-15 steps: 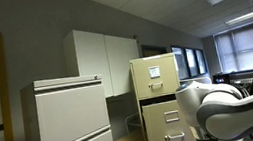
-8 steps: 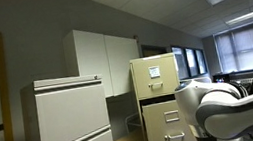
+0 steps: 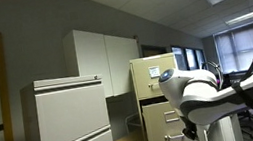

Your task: Close the bottom drawer of the right cabinet

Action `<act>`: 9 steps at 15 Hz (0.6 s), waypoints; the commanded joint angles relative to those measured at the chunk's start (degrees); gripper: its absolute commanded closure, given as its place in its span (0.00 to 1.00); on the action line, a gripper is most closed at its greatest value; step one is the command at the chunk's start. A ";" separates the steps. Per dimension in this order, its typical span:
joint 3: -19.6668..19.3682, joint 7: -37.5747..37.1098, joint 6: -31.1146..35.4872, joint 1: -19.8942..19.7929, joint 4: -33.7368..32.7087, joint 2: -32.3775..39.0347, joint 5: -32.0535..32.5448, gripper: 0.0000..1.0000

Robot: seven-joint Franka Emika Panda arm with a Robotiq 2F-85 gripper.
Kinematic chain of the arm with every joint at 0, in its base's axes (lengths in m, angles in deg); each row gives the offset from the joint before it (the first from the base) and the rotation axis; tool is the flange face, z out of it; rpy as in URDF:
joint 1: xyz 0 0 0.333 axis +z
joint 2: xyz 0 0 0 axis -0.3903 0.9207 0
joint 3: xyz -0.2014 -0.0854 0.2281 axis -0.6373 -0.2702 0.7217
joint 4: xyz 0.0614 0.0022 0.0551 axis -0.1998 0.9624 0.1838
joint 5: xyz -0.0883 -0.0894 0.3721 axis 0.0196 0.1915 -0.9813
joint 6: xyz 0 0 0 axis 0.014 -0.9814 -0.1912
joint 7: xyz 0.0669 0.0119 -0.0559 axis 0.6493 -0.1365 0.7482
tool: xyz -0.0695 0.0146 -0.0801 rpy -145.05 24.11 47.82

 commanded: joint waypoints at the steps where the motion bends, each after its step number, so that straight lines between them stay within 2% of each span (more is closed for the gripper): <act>1: 2.59 -2.97 2.53 -0.68 -8.91 9.30 8.94 0.66; 3: 2.42 -4.57 4.53 -0.07 -11.90 13.22 13.99 0.80; 5: 2.28 -6.62 1.34 0.55 -15.78 17.40 15.65 0.96; 6: 1.95 -6.72 -1.02 1.01 -17.50 19.62 15.68 1.00; 9: -0.84 -7.76 3.77 1.32 -20.50 25.44 23.35 1.00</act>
